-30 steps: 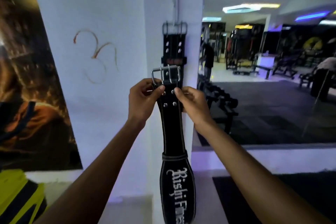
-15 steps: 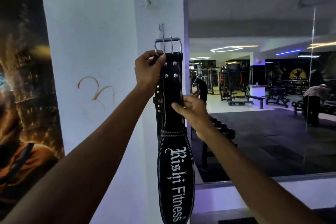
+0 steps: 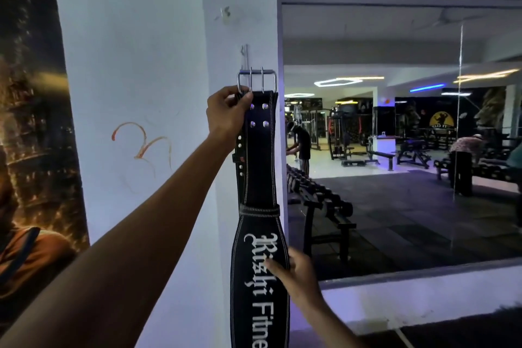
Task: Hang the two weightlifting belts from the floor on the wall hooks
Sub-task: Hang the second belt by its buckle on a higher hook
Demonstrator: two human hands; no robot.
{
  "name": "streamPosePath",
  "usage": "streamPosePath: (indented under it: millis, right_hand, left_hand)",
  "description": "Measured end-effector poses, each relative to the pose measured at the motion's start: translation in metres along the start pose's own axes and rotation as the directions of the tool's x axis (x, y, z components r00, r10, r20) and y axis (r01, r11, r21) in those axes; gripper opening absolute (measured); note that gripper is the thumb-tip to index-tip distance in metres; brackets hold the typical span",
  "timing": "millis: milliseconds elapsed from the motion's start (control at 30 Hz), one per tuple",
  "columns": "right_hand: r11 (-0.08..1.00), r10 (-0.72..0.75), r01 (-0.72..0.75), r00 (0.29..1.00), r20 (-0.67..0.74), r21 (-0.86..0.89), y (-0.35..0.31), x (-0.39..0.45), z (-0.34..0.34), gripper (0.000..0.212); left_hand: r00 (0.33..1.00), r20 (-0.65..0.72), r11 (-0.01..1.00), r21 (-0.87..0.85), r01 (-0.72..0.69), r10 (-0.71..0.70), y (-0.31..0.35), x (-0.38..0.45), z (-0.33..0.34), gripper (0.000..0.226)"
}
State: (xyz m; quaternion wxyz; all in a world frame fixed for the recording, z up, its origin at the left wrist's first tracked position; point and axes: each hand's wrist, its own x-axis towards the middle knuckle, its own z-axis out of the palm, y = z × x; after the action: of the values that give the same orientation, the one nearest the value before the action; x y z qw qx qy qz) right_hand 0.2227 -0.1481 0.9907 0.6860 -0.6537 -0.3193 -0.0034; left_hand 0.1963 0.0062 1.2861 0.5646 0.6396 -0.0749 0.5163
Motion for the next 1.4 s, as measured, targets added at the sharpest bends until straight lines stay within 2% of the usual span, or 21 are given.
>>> streamPosePath:
  millis: [133, 167, 233, 267, 400, 567, 700, 800, 900, 1000, 1067, 1133, 1267, 1400]
  right_hand:
    - [0.995, 0.095, -0.096, 0.993, 0.062, 0.002, 0.017, -0.011, -0.001, 0.061]
    - [0.996, 0.090, -0.092, 0.994, 0.068, 0.022, 0.010, -0.006, -0.002, 0.055]
    - [0.994, 0.050, -0.054, 0.998, 0.042, 0.094, -0.012, 0.010, -0.005, 0.025]
    - [0.992, 0.026, -0.028, 1.000, 0.017, 0.122, -0.027, 0.020, -0.008, 0.019]
    - [0.985, -0.073, 0.074, 0.997, -0.012, 0.157, -0.064, 0.049, -0.008, 0.025]
    - [0.990, -0.014, 0.005, 0.998, 0.062, 0.141, -0.014, 0.034, -0.006, 0.016]
    - [0.990, 0.123, -0.131, 0.983, 0.137, 0.051, 0.035, 0.004, -0.009, 0.035]
    - [0.988, 0.154, -0.150, 0.967, 0.204, -0.037, 0.033, -0.001, -0.017, 0.038]
    - [0.994, 0.107, -0.105, 0.969, 0.221, -0.018, -0.008, 0.020, -0.026, 0.023]
    - [0.999, -0.044, 0.043, 0.997, 0.066, 0.030, -0.078, 0.059, -0.030, 0.033]
    - [0.987, -0.154, 0.155, 0.988, -0.015, 0.052, -0.127, 0.084, -0.029, 0.038]
    - [0.971, -0.217, 0.221, 0.975, -0.057, 0.089, -0.173, 0.107, -0.024, 0.038]
    - [0.965, -0.198, 0.217, 0.971, -0.136, 0.144, -0.223, 0.140, -0.013, 0.031]
    - [0.977, -0.109, 0.129, 0.986, -0.123, 0.172, -0.220, 0.151, -0.006, 0.030]
  left_hand:
    - [0.999, -0.012, 0.999, -0.001, 0.045, -0.045, -0.007, -0.004, -0.008, 0.009]
    - [0.999, -0.012, 0.999, -0.001, 0.049, -0.049, -0.009, -0.005, -0.010, 0.008]
    - [0.999, 0.000, 0.999, -0.003, 0.054, -0.054, -0.013, -0.006, -0.012, 0.006]
    - [0.998, 0.002, 0.998, -0.007, 0.059, -0.059, -0.014, -0.007, -0.012, 0.006]
    - [0.998, -0.007, 0.997, -0.025, 0.069, -0.069, -0.013, -0.008, -0.009, 0.007]
    - [0.997, -0.030, 0.997, -0.040, 0.066, -0.067, -0.011, -0.005, -0.009, 0.009]
    - [0.996, -0.027, 0.996, -0.034, 0.084, -0.085, -0.015, -0.009, -0.008, 0.010]
    - [0.994, -0.030, 0.995, -0.025, 0.100, -0.101, -0.019, -0.014, -0.007, 0.010]
    - [0.993, -0.039, 0.993, -0.031, 0.110, -0.111, -0.019, -0.013, -0.009, 0.010]
    - [0.994, -0.035, 0.994, -0.040, 0.105, -0.107, -0.017, -0.014, -0.008, 0.008]
    - [0.994, -0.022, 0.993, -0.054, 0.104, -0.105, -0.016, -0.017, -0.006, 0.008]
    - [0.994, -0.014, 0.992, -0.054, 0.111, -0.112, -0.017, -0.023, -0.003, 0.023]
    - [0.991, -0.036, 0.991, 0.032, 0.126, -0.125, -0.023, -0.033, -0.002, 0.056]
    - [0.994, -0.035, 0.993, 0.051, 0.107, -0.106, -0.025, -0.035, -0.009, 0.049]
